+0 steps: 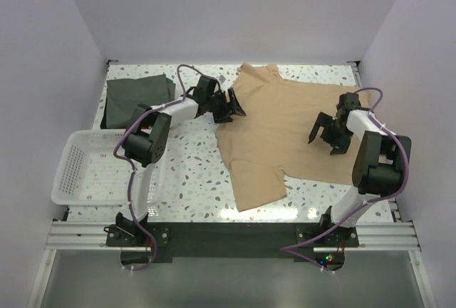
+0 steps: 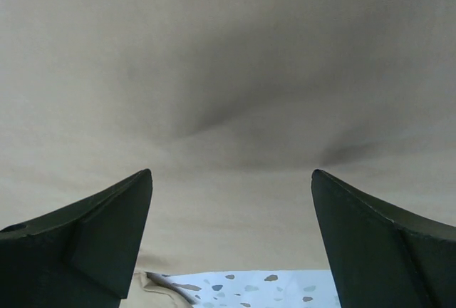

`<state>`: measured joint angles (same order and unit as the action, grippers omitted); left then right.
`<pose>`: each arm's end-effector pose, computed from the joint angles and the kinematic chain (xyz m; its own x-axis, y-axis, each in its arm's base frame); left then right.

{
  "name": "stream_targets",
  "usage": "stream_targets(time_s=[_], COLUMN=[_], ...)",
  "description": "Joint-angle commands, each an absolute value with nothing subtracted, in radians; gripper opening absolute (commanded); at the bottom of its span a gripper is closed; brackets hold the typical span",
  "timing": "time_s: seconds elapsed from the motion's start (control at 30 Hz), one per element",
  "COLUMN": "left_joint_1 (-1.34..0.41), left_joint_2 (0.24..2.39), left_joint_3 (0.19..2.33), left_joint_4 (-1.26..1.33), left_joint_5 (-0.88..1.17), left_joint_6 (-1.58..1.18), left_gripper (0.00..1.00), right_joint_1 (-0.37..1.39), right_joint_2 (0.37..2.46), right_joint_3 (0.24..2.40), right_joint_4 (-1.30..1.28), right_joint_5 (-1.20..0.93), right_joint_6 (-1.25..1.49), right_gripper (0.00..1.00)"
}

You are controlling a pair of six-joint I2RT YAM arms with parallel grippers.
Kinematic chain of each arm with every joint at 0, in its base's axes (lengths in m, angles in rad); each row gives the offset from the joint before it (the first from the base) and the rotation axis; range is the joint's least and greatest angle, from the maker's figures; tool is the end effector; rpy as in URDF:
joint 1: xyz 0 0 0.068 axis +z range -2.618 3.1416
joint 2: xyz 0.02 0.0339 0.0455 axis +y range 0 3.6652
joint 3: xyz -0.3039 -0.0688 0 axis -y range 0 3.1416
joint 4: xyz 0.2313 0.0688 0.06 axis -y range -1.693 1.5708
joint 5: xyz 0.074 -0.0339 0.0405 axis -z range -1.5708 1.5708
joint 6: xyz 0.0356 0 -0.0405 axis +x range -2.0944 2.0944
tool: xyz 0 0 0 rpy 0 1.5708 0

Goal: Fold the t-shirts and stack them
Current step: Flatten the tshirt out

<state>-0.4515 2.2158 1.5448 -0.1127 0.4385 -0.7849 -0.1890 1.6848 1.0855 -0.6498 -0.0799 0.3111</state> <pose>0.4401 -0.2302 0.1845 -0.9198 -0.2651 -0.2893 0.0220 0.7012 -0.7126 0.3090 -0.0562 0.2306 -0.8373 0.4708 -0.2778 0.4399 0.8820 0.1689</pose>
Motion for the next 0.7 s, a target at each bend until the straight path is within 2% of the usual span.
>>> stream_targets(time_s=[0.0,0.37,0.67], left_joint_1=[-0.394,-0.302,-0.264], left_joint_2=[2.266,2.411,2.510], left_joint_3=[1.546,1.822,2.012], left_joint_4=[-0.172,-0.344,-0.333], left_joint_5=[0.353,0.221,0.235], left_joint_6=[-0.716,-0.617,-0.597], left_gripper=[0.76,0.76,0.76], right_joint_1=[-0.152,0.034,0.058], right_joint_2=[1.739,1.945,2.036], right_joint_3=[1.124,1.334,1.472], right_joint_4=[-0.653,-0.752,-0.799], right_joint_5=[-0.138,-0.064,-0.106], right_joint_6=[0.287,0.359,0.419], right_gripper=[0.96,0.94,0.94])
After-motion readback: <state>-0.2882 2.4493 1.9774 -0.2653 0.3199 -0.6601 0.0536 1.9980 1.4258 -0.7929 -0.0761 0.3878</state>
